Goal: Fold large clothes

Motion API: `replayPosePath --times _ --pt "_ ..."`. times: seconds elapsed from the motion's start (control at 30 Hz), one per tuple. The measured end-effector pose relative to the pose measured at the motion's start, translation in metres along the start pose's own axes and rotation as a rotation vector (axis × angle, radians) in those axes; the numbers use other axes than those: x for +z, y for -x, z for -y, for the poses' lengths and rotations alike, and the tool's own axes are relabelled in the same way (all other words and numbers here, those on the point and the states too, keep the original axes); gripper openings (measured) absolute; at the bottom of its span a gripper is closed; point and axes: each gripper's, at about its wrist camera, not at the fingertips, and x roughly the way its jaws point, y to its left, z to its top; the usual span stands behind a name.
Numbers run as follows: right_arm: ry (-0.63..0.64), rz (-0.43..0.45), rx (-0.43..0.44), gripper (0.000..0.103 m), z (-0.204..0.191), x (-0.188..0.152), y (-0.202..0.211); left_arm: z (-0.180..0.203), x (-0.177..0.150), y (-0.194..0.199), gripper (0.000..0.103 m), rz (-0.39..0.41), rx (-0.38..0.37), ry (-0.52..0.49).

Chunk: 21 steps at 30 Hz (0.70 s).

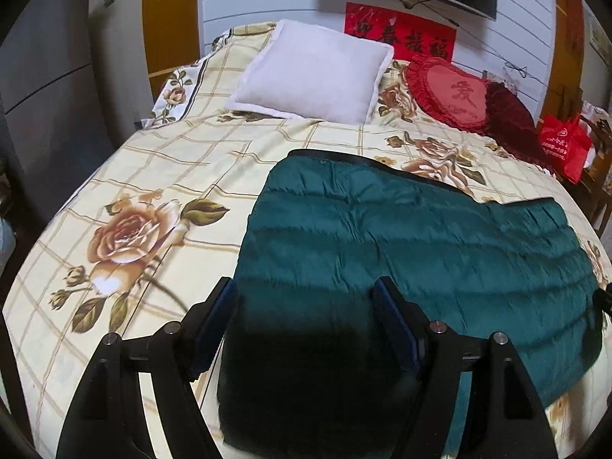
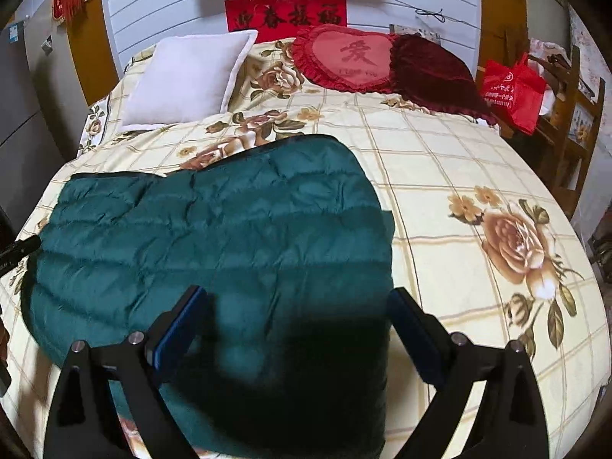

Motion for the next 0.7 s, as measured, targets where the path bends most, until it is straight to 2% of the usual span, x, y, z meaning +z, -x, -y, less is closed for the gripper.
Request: replayPosePath --times 0.33,0.6,0.7 --pt "0.058 -0.014 -0.006 0.097 -0.026 -0.017 0.023 0.002 -0.023 0.032 0.080 0.039 -0.001 -0.018" --pt "0.049 -0.004 0.006 0.098 -0.026 -0.021 0.035 0.000 -0.031 0.038 0.080 0.039 -0.009 -0.013" --pt "0.030 -0.001 0.016 0.101 -0.021 -0.019 0.035 0.000 -0.032 0.035 0.080 0.036 -0.010 -0.018"
